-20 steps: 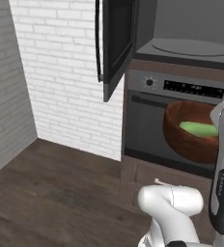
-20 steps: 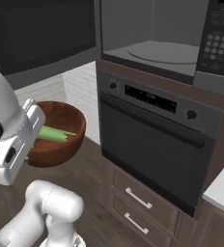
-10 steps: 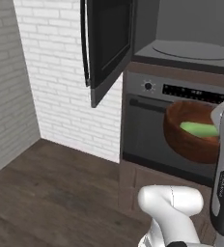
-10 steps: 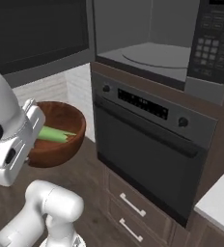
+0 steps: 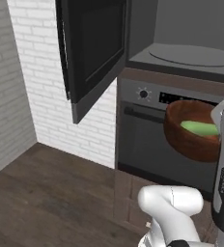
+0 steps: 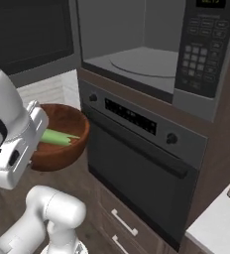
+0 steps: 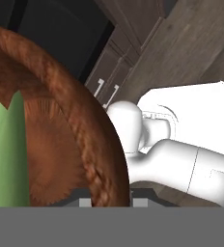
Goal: Pick the corn from the sink and place it in the bowl. Then pick the bowl and place it in the microwave. Then close the microwave door and press the start button.
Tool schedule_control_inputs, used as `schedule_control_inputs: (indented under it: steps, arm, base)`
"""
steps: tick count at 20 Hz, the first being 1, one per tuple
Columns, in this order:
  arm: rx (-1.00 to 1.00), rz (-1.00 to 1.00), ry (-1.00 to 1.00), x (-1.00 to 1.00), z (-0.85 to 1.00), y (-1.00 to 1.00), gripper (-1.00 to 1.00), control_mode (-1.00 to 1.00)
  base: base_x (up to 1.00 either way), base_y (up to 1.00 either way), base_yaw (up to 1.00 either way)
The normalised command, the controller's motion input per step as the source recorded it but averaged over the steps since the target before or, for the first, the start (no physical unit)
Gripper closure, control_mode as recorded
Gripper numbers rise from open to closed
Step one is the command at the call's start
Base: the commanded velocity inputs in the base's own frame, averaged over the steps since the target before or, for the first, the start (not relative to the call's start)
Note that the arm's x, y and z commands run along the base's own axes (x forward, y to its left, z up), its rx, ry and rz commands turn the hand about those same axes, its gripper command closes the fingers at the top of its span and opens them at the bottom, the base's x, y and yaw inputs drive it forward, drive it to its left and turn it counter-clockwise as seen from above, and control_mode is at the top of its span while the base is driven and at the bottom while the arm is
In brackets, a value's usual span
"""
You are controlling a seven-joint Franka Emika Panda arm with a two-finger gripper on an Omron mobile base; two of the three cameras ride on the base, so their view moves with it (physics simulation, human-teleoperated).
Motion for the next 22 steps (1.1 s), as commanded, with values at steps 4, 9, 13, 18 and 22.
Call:
schedule_control_inputs:
  steps: [4,9,13,18,22]
  arm:
    - [0.0,0.0,0.0,0.0,0.0,0.0,1.0,1.0]
    - [0.0,0.0,0.0,0.0,0.0,0.0,1.0,1.0]
    - [0.0,0.0,0.0,0.0,0.0,0.0,1.0,1.0]
    - [0.0,0.0,0.0,0.0,0.0,0.0,1.0,1.0]
    - [0.0,0.0,0.0,0.0,0.0,0.0,1.0,1.0]
  base:
    - [0.22,-0.26,0.15]
    - [0.03,-0.7,0.05]
    - [0.12,-0.24,0.0]
    - [0.4,-0.03,0.04]
    - [0.34,-0.25,0.09]
